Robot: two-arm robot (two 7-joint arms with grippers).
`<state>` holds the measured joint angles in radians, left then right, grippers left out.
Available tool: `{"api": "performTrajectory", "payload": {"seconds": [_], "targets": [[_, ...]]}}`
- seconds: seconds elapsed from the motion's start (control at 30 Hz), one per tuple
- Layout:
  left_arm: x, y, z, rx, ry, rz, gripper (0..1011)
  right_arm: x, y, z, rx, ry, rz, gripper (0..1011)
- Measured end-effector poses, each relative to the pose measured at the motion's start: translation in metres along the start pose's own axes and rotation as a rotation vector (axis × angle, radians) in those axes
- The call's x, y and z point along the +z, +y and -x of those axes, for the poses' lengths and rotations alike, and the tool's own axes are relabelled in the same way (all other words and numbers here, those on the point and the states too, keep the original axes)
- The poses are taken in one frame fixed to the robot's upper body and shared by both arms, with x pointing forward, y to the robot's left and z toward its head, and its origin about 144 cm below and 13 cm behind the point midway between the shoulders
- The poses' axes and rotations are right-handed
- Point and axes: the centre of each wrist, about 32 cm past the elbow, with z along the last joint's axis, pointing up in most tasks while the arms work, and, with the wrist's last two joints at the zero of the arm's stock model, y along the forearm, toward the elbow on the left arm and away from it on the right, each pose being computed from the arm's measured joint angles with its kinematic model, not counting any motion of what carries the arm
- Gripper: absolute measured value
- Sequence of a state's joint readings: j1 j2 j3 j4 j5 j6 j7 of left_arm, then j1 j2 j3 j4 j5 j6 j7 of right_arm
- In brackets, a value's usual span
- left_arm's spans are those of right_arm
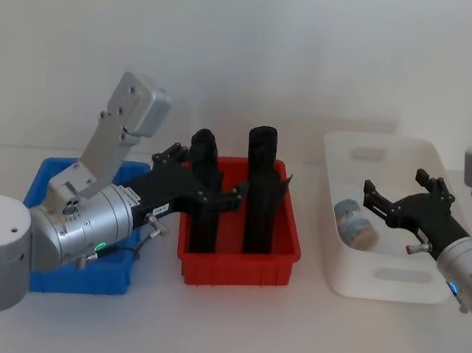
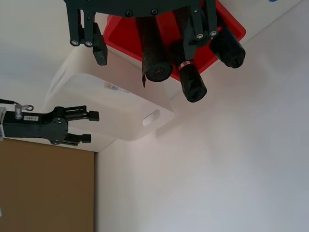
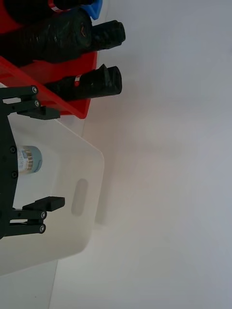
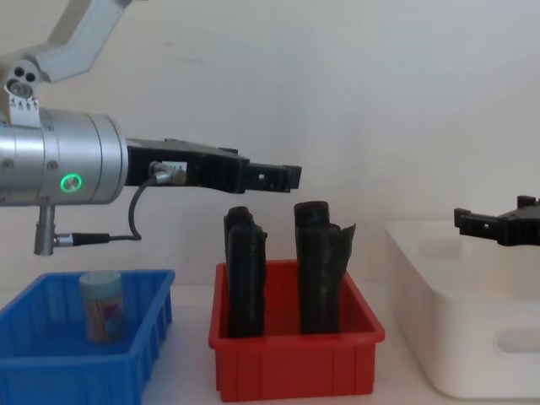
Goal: Pick the cotton swabs from the blue box and place them into the white box.
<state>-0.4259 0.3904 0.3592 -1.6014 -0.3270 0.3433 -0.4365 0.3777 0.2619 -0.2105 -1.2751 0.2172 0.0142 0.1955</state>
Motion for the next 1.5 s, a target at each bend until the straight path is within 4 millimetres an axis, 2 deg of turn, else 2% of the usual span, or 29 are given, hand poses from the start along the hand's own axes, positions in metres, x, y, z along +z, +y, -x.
{"api": "performTrajectory", "payload": {"seconds": [0.97, 1.23, 1.5], "targets": [[-0.063, 0.004, 0.061, 0.283, -0.093, 0.125, 1004, 0.002, -0.074, 0.045, 0.017, 0.037, -0.046, 1002], [-0.069, 0.006, 0.067, 0.309, -0.097, 0.14, 1004, 0.007, -0.094, 0.057, 0.023, 0.053, -0.056, 1001], [-0.069, 0.006, 0.068, 0.311, -0.098, 0.142, 1004, 0.009, -0.102, 0.062, 0.026, 0.06, -0.06, 1002]]}}
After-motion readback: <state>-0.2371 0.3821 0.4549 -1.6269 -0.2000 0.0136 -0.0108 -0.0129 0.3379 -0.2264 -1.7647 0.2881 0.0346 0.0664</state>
